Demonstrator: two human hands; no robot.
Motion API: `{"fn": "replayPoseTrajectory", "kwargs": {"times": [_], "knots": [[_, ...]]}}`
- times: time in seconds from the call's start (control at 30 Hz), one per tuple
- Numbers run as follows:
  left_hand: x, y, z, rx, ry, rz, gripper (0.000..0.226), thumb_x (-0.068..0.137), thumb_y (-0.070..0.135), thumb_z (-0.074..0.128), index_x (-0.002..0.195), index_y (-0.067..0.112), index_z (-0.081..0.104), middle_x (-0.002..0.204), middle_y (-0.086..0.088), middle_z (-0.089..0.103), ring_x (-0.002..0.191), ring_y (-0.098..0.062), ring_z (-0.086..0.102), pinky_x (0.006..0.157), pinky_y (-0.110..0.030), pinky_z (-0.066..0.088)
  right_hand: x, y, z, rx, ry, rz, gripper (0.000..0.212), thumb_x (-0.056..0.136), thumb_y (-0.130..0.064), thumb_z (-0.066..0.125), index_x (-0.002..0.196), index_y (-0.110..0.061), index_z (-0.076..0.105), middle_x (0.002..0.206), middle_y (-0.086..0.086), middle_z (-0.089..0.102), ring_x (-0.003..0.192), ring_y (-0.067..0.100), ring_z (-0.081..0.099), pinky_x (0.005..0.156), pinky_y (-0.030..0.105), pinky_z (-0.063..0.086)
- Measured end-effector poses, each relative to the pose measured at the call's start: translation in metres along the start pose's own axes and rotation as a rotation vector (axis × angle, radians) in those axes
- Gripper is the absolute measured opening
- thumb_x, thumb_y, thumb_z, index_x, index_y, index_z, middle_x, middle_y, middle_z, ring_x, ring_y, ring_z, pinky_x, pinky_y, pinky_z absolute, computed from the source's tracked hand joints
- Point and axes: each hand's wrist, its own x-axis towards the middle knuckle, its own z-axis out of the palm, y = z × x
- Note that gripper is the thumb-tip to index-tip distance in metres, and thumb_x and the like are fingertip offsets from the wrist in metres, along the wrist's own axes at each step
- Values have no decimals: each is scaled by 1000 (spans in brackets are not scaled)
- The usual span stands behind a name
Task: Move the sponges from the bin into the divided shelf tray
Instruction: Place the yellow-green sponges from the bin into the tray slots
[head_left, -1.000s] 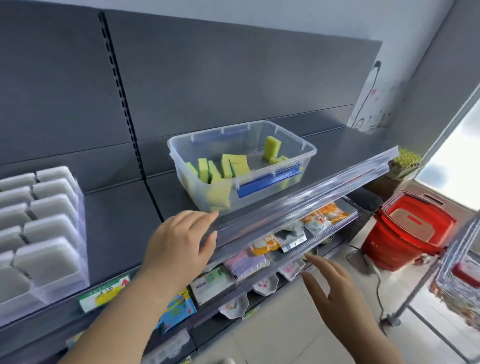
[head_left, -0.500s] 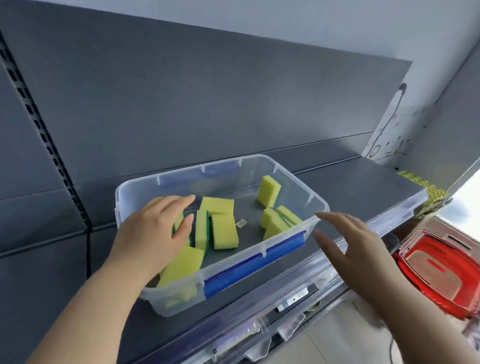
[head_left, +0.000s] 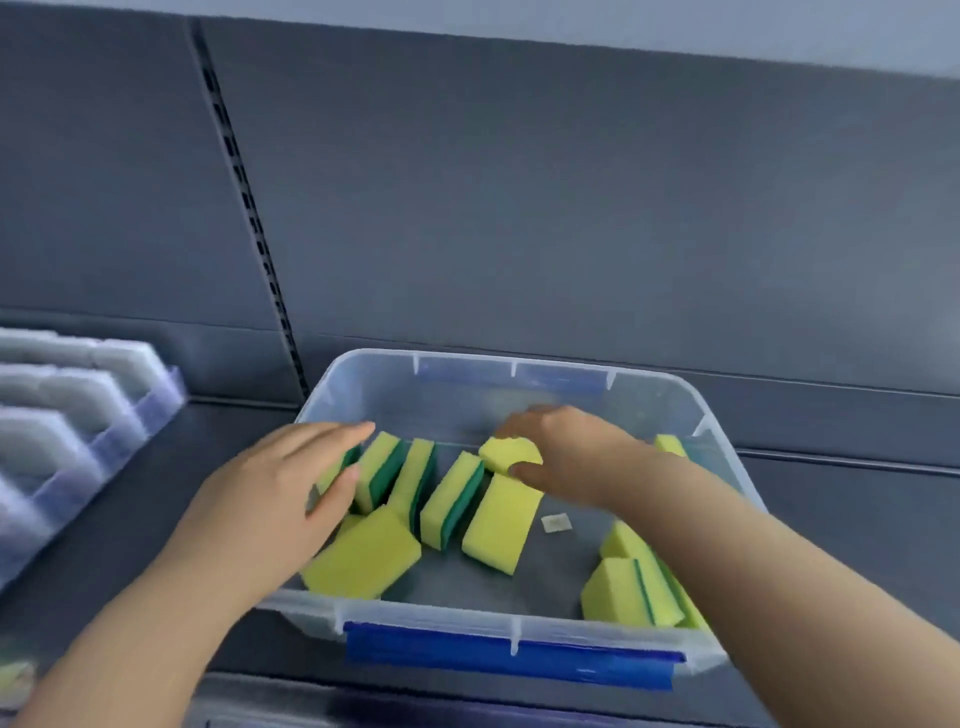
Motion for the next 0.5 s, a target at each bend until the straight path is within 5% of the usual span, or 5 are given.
{"fn": "replayPoseTrajectory", "kwargs": {"times": [0.13, 0.27, 0.5], "knots": [[-4, 26, -2, 89, 25, -22, 40, 85, 35, 42, 115, 23, 65, 104, 7, 66, 93, -5, 51, 63, -25, 49, 53, -10, 21, -205, -169, -199, 50, 89, -16, 50, 137, -25, 38, 142, -1, 38, 128, 22, 39, 99, 37, 41], [-18, 35, -8, 126, -27, -57, 40, 86, 36, 41, 119, 28, 63, 106, 13, 64, 94, 0, 52, 64, -20, 46, 79, -13, 47, -454, -262, -269, 42, 86, -10, 50, 126, -17, 46, 126, 6, 48, 111, 27, 51, 76, 36, 46], [12, 21, -11, 202, -135, 62, 38, 86, 37, 43, 115, 28, 64, 105, 13, 66, 92, -12, 64, 66, -30, 55, 60, 11, 21, -254, -132, -275, 35, 81, -32, 61, 114, -25, 52, 115, -1, 49, 107, 23, 52, 72, 31, 43]]}}
